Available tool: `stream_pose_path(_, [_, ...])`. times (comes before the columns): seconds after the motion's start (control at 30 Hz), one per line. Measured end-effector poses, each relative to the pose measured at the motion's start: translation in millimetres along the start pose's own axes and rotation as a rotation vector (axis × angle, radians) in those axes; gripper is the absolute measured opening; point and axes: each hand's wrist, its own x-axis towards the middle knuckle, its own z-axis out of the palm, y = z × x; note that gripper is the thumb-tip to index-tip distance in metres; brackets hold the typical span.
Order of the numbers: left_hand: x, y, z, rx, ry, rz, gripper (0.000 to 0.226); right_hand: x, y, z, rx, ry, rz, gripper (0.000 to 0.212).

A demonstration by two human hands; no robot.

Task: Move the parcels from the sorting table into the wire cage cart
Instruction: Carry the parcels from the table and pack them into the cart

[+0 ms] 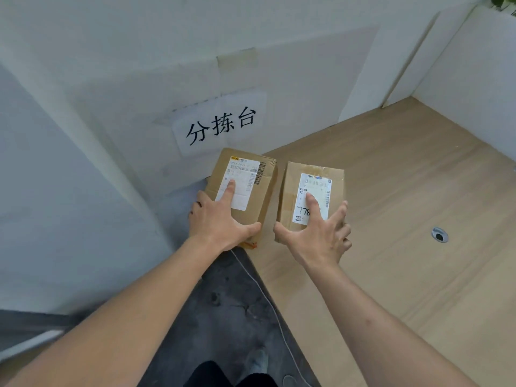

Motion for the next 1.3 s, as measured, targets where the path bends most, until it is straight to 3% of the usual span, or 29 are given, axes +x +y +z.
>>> stream_pose_path(0.63, [-137.3,-164.6,52.6,-0.064,-0.085,-0.270,0.131,-151.8,-31.6,78.6,-0.175,-0.176,-0.220,0.109])
stream_pose_path(0.87, [-187.5,-201.8,57.6,-0.113,-0.071,-0.439,0.129,-186.2,-54.4,95.7,-0.233,-0.224,-0.407,0.108])
stream_pose_path(1.3, [-291.6,-233.7,80.1,-0.352,0.017,-0.941,0.130,-241.0,-98.6,134.5,-0.317,-0.409,-0.917,0.105])
